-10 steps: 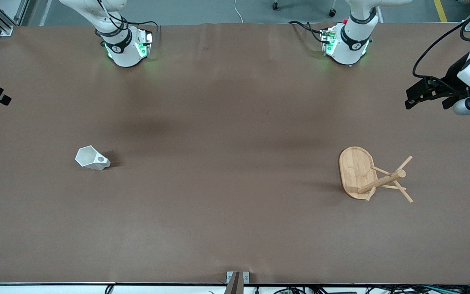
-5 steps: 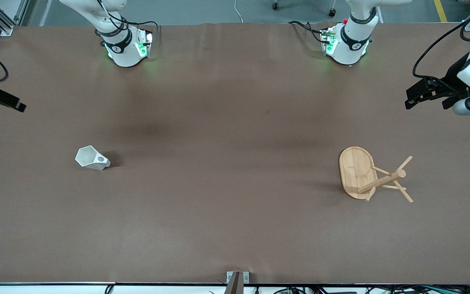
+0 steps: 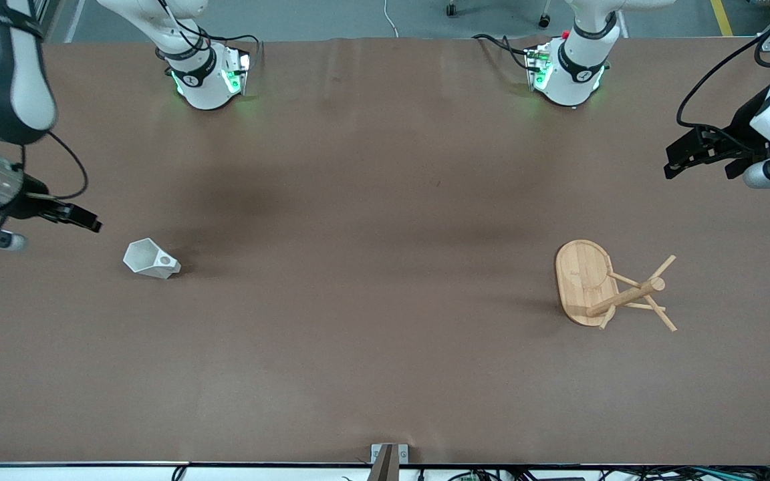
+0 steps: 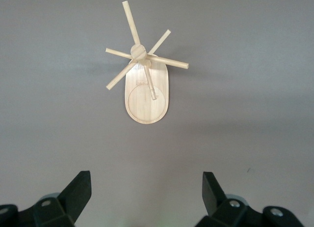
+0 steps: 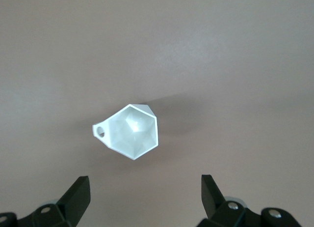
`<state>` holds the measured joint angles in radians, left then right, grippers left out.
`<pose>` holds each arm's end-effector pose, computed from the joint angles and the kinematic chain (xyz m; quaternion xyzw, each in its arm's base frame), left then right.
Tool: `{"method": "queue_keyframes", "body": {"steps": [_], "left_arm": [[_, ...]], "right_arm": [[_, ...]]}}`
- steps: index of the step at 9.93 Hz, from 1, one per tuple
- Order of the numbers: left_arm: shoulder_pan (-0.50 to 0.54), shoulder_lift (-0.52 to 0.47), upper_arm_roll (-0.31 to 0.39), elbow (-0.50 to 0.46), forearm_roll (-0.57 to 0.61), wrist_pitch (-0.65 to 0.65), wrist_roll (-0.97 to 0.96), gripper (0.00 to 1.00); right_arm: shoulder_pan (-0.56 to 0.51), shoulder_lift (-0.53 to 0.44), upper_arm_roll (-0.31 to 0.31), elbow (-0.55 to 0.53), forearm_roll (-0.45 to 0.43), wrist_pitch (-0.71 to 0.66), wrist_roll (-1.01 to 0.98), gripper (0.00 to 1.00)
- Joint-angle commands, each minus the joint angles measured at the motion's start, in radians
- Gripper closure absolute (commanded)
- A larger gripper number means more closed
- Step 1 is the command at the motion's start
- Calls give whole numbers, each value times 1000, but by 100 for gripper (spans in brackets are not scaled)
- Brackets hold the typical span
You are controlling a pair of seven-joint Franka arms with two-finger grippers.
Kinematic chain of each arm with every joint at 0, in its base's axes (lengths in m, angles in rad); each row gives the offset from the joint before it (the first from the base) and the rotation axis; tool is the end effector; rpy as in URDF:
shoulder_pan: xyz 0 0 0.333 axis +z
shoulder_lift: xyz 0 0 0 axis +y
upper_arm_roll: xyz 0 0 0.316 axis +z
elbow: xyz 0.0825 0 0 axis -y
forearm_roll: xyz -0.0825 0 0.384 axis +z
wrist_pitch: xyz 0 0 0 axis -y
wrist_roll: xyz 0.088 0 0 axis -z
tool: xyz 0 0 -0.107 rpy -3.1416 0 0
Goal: Hang cup on rack
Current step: 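Reach the right gripper down to the white cup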
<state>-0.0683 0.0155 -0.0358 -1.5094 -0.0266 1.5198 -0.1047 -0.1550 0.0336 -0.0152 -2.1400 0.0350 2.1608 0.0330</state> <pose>0.5514 -0.0604 0.6403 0.9999 -0.0003 -0.0039 0.0132 0.5352 -0.0905 0.3882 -0.9937 0.1112 0.0054 0.0146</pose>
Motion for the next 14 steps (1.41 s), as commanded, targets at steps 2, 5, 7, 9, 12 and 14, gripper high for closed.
{"method": "queue_keyframes", "body": {"steps": [2, 5, 7, 9, 12, 14], "left_arm": [[5, 20, -3, -5, 2, -6, 16, 0], [5, 20, -3, -5, 2, -6, 16, 0], [5, 21, -3, -6, 2, -6, 17, 0], [5, 21, -3, -6, 2, -6, 16, 0], [5, 21, -3, -6, 2, -6, 16, 0], [5, 23, -3, -5, 2, -6, 16, 0]], "right_arm": [[-8, 82, 3, -87, -3, 144, -61, 0], [-5, 183, 3, -150, -3, 356, -74, 0], [-11, 215, 3, -149, -3, 388, -76, 10], [-9, 227, 3, -143, -3, 395, -76, 39], [-5, 256, 3, -130, -1, 435, -77, 54], [-6, 258, 3, -132, -1, 435, -77, 58]]}}
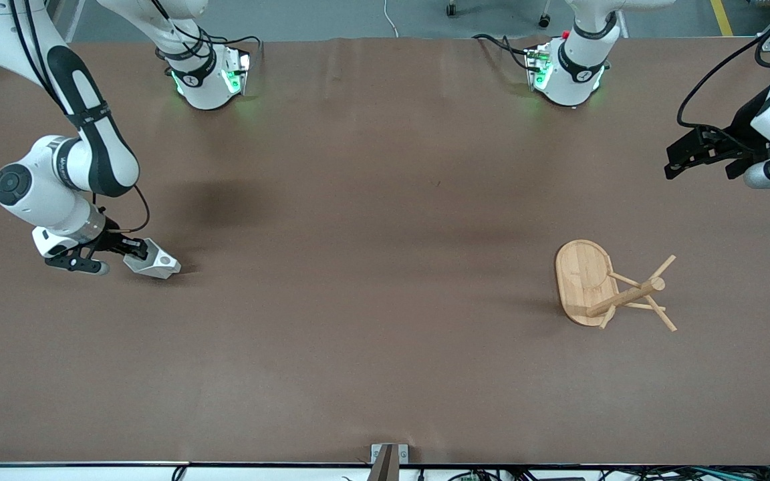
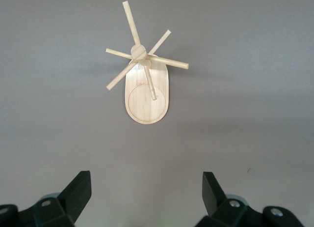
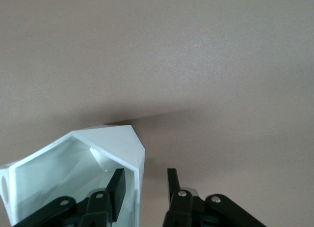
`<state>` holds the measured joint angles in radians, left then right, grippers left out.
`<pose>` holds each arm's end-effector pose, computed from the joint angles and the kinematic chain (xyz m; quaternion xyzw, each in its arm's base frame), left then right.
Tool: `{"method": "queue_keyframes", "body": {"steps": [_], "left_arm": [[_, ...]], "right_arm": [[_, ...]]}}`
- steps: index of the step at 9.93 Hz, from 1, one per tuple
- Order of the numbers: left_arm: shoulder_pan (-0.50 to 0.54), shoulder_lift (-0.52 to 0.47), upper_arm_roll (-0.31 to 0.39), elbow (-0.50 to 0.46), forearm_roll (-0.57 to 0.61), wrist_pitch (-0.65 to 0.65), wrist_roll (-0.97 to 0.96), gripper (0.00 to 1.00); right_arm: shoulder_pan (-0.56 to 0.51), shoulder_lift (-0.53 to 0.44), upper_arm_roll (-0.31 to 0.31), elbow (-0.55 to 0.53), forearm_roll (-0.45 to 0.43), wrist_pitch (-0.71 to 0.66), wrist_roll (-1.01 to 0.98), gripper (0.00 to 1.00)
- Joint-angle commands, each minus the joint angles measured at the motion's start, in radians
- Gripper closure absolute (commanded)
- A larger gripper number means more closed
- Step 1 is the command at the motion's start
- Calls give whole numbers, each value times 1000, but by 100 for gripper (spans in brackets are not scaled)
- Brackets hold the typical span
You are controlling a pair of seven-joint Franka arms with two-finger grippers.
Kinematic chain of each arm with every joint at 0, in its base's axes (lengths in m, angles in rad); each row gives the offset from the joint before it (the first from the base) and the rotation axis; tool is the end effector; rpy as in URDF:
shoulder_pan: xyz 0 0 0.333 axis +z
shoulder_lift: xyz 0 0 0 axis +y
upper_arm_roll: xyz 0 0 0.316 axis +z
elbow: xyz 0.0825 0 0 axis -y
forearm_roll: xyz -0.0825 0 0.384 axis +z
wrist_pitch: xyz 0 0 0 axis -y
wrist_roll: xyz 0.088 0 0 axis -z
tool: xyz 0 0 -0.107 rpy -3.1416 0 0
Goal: Hang cup on rack
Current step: 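Reach the right gripper down to the white cup, then close the right gripper on the white cup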
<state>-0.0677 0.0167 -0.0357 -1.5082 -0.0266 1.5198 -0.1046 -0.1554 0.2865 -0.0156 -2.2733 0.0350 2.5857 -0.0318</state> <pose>0.5518 -0.0600 0.6402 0.9999 0.0000 -0.0039 0.0132 0.5311 -0.0925 0.2326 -0.9964 0.0839 -0.0137 0.0059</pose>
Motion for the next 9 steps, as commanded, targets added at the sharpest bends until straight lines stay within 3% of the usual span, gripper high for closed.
{"method": "queue_keyframes", "body": {"steps": [1, 4, 5, 7, 9], "left_arm": [[5, 23, -3, -6, 2, -6, 16, 0], [5, 26, -3, -3, 2, -6, 16, 0], [5, 26, -3, -3, 2, -6, 16, 0], [5, 26, -3, -3, 2, -6, 16, 0], [5, 26, -3, -3, 2, -6, 16, 0]], "right_arm": [[-4, 5, 3, 0, -1, 4, -13, 58], [-7, 7, 3, 3, -1, 2, -11, 66], [-7, 7, 3, 6, -1, 4, -11, 73], [-7, 8, 3, 12, 3, 5, -8, 98], [2, 2, 9, 18, 3, -5, -10, 99]]}}
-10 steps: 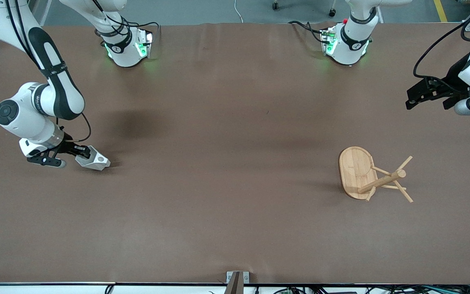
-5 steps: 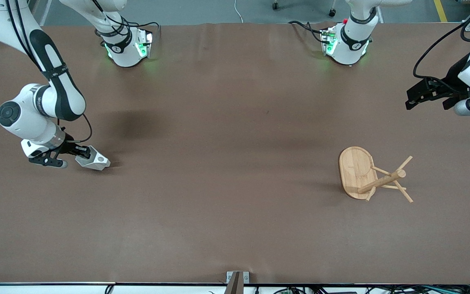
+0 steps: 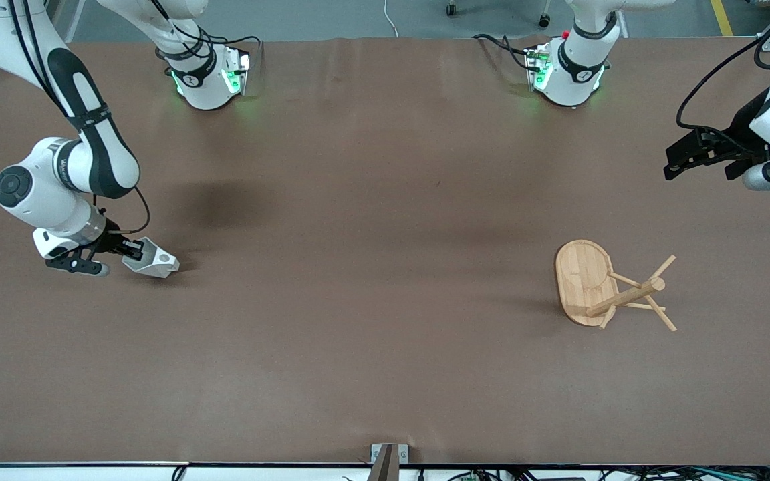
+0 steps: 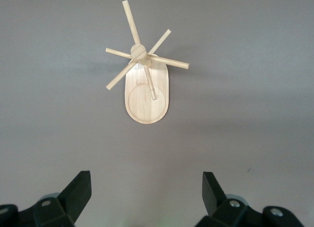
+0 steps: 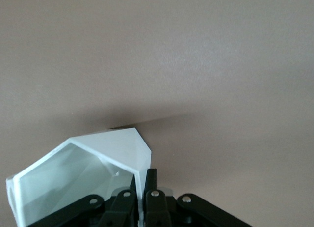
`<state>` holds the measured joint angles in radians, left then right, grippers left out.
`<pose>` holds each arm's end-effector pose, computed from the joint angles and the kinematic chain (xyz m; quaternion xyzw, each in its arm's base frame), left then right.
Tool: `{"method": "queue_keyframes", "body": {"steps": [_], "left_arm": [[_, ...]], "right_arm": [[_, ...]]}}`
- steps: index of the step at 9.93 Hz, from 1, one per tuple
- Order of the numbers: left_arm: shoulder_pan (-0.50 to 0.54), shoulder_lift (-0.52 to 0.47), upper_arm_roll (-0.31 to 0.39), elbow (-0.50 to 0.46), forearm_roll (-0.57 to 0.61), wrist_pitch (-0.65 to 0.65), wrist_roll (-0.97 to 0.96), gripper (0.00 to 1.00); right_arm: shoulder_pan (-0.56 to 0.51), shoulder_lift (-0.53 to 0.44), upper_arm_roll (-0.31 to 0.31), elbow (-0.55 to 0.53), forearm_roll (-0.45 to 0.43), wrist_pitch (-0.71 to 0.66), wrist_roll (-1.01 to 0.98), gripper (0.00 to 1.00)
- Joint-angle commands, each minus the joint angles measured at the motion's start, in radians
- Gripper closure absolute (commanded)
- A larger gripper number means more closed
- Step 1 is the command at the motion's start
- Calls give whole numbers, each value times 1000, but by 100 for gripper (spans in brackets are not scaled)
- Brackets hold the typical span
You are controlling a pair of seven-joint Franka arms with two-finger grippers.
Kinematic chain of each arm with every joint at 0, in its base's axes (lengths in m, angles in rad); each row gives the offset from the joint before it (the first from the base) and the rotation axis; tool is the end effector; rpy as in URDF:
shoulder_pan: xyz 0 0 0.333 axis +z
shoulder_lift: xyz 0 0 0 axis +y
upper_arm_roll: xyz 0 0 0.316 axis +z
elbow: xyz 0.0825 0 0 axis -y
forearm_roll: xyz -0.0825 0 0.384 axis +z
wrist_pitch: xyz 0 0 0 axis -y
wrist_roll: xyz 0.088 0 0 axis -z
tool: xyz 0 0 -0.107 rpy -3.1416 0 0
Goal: Hang cup on rack
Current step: 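Close the right gripper on the white cup, then lift the cup with the right gripper while the left gripper approaches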
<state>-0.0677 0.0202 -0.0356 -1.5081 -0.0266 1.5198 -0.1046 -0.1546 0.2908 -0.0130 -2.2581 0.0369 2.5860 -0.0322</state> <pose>0.5528 -0.0601 0.6383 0.9999 0.0000 -0.0056 0.0131 0.5367 -0.0916 0.2360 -0.9964 0.0828 -0.0193 0.0063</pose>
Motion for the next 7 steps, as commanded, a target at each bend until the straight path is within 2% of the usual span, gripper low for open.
{"method": "queue_keyframes", "body": {"steps": [1, 3, 4, 5, 6, 7], "left_arm": [[5, 23, -3, -3, 2, -6, 16, 0], [5, 24, -1, -3, 2, -6, 16, 0], [5, 24, -3, -1, 4, -6, 16, 0], [5, 24, -3, -1, 4, -6, 16, 0], [5, 26, -3, -1, 5, -6, 16, 0], [5, 32, -3, 2, 5, -6, 16, 0]], "right_arm": [[4, -15, 11, 18, 1, -80, -12, 99], [4, -56, 74, 104, 29, -298, -26, 99], [7, -90, 99, 129, 81, -401, -32, 99], [7, -104, 161, 168, 183, -503, -38, 99], [9, -104, 210, 198, 328, -565, -41, 99], [10, -102, 256, 200, 485, -572, -46, 99]]}}
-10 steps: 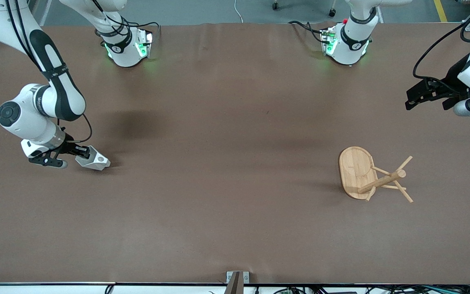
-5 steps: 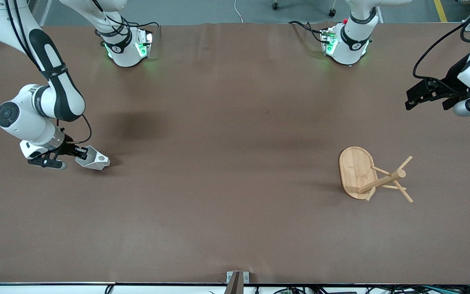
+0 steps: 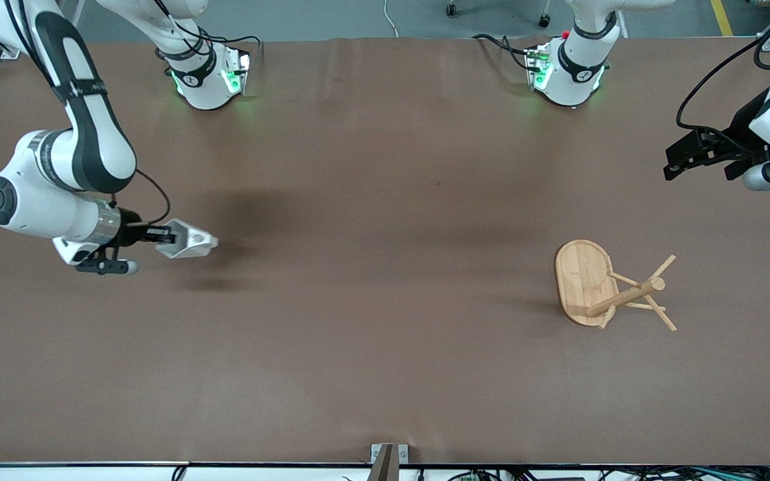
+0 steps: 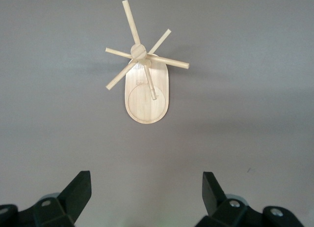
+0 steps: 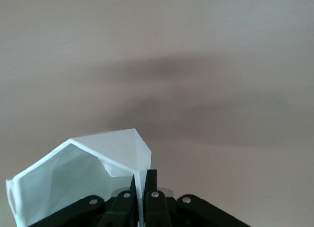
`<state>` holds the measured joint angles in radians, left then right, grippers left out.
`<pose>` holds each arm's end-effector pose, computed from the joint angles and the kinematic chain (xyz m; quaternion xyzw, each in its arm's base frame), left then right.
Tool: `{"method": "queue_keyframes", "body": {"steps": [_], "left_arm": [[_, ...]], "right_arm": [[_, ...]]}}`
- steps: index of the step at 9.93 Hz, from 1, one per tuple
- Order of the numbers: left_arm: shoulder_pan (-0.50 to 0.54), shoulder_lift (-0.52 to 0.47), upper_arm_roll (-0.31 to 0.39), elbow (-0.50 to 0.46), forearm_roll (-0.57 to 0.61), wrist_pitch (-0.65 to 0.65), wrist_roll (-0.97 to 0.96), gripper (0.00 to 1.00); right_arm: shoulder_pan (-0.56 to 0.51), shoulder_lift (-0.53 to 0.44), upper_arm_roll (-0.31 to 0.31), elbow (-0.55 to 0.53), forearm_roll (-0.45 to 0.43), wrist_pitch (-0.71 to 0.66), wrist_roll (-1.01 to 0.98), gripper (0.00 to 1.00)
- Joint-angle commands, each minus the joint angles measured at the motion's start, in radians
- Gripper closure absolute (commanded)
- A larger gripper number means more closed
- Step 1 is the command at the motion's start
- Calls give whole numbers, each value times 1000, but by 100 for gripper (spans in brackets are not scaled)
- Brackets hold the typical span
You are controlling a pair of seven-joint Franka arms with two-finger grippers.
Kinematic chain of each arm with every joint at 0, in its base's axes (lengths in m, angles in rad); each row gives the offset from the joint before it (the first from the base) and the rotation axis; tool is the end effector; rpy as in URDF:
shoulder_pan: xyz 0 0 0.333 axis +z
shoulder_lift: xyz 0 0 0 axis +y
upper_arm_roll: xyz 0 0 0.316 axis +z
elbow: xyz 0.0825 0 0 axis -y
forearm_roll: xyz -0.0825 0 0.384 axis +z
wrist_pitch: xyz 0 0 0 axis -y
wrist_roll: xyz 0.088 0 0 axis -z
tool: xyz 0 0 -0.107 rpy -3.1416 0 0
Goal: Hang cup on rack
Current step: 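Lift the cup with the right gripper while the left gripper approaches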
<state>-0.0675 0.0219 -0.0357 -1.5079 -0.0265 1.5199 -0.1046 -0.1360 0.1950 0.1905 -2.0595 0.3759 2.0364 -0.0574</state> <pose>0.5534 -0.0600 0.6375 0.9999 0.0001 -0.0063 0.0130 0.5554 0.0491 0.3306 -0.9776 0.0465 0.1065 0.1752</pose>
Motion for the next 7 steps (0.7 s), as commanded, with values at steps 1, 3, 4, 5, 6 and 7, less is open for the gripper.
{"method": "queue_keyframes", "body": {"steps": [1, 3, 4, 5, 6, 7], "left_arm": [[5, 29, -3, 2, 4, -6, 17, 0], [-8, 29, -6, 3, 4, -6, 42, 0], [-12, 29, -10, 5, 4, -6, 46, 0], [-17, 30, -12, 8, 0, -6, 75, 0], [-29, 47, -15, 32, -3, -7, 151, 0], [-58, 49, -13, 41, -1, -9, 242, 0]], "right_arm": [[-5, -2, 108, 1, 273, -18, -22, 99], [15, 15, 214, 2, 534, -10, -60, 99], [15, 36, 248, 2, 661, -19, -161, 100], [21, 38, 277, 1, 757, -22, -214, 100], [24, 44, 305, -5, 803, -21, -222, 100], [27, 63, 316, -5, 855, -21, -226, 100]]}}
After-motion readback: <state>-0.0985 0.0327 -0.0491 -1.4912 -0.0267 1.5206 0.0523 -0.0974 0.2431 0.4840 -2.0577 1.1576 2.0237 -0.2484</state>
